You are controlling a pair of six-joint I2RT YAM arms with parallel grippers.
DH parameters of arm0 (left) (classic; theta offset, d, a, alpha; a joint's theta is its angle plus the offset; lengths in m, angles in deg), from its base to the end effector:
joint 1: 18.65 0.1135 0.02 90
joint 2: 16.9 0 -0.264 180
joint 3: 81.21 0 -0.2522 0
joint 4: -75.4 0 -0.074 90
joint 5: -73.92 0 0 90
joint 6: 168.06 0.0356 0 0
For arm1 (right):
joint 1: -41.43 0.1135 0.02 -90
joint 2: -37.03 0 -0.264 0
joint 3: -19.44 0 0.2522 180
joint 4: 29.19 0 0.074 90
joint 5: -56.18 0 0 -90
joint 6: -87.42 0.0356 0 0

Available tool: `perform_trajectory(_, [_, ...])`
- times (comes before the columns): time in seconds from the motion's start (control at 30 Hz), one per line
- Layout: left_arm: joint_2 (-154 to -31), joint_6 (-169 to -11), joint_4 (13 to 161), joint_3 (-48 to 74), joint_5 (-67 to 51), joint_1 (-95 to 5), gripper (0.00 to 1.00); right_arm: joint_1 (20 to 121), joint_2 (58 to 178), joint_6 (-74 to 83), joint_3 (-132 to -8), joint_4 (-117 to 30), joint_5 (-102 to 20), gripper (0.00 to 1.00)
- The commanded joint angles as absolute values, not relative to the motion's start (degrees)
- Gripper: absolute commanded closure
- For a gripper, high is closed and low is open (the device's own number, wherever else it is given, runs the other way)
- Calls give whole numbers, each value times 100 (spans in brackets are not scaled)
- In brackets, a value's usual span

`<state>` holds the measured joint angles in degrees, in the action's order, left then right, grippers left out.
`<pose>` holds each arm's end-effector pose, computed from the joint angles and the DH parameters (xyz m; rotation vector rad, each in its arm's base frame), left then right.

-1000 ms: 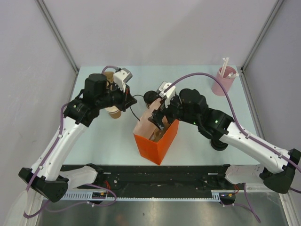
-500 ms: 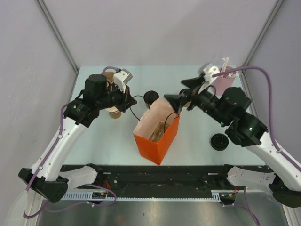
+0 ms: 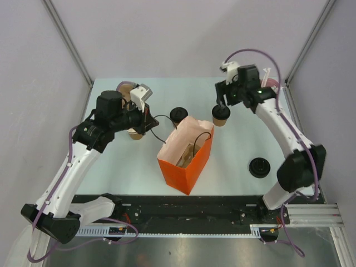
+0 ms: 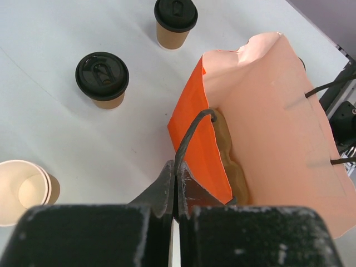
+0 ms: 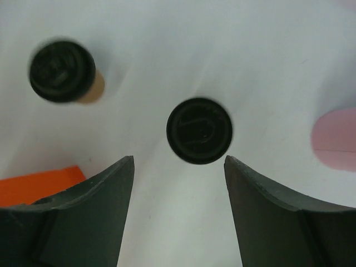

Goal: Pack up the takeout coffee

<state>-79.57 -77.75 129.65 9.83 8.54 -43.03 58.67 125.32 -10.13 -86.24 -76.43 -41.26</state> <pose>0.1932 -0.1038 0.4099 0.7066 1.9605 -0.7000 0.3306 0.1074 0.3984 -0.5266 2.0286 0.2381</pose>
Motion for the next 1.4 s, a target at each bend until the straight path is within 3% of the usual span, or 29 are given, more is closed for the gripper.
perform_trajectory(0.0, [-7860, -7710, 12942, 989, 1266, -4194, 100, 6016, 13071, -2181, -8756, -7917, -4507, 30])
perform_trajectory(0.2, [-7939, -7727, 12933, 918, 1371, -4176, 100, 6006, 14056, -2867, -9389, -8496, -4683, 39])
perform_trajectory(0.37, [-8035, -7736, 12942, 839, 1398, -4176, 100, 6147, 14477, -3315, -9416, -8646, -4630, 36])
perform_trajectory(0.7, [-8106, -7727, 12942, 769, 1398, -4176, 100, 6296, 14953, -3615, -9742, -8857, -4191, 41])
perform_trajectory(0.87, [-8123, -7727, 12942, 769, 1424, -4176, 100, 6288, 15076, -3597, -9724, -8857, -4050, 54])
perform_trajectory(1.37, [-8167, -7727, 12942, 743, 1468, -4176, 100, 6226, 15234, -3606, -9619, -8655, -4164, 67])
